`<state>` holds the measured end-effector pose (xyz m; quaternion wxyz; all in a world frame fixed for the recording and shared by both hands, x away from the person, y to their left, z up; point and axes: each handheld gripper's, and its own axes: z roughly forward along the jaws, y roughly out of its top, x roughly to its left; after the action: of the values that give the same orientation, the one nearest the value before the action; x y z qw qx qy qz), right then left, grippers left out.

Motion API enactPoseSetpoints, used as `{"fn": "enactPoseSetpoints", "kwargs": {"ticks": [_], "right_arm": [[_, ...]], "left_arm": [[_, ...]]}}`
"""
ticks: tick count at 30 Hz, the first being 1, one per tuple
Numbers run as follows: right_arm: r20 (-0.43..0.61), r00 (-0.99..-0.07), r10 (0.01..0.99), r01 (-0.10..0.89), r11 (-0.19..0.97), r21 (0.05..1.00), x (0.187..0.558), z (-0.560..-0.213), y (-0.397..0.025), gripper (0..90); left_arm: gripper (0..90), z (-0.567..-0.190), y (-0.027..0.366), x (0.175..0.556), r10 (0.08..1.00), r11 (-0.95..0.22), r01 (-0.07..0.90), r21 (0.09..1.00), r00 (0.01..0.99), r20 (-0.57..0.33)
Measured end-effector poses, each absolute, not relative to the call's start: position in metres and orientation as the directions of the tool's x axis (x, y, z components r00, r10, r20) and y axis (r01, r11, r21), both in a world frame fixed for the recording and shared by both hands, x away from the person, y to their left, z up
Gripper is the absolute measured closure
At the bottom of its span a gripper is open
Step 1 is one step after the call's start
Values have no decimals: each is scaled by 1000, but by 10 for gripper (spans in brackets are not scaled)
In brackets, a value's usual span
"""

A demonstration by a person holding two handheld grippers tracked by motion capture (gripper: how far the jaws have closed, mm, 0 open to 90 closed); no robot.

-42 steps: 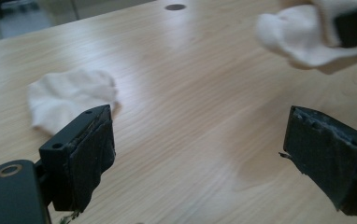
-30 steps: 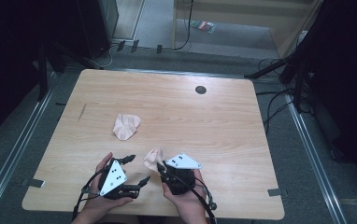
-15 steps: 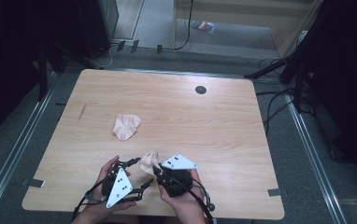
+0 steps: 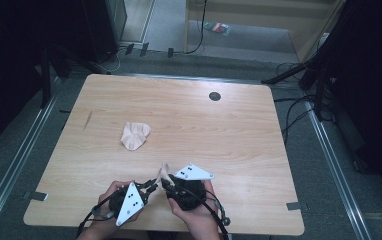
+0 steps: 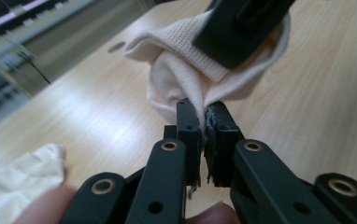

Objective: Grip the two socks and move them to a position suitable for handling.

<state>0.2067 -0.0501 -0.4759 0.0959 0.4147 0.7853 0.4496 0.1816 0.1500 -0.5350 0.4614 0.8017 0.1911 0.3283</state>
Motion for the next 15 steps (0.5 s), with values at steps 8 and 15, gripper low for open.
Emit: {"fn": "enactPoseSetpoints", "kwargs": {"ticks": [8, 15], "right_arm": [[227, -531, 817, 537, 117, 835, 214, -468, -78, 739], [210, -657, 724, 480, 187, 857, 222, -474, -87, 656]], "left_arm": [[873, -535, 170, 197, 639, -435, 146, 889, 745, 191], [872, -539, 182, 207, 678, -428, 223, 876, 720, 148]]}}
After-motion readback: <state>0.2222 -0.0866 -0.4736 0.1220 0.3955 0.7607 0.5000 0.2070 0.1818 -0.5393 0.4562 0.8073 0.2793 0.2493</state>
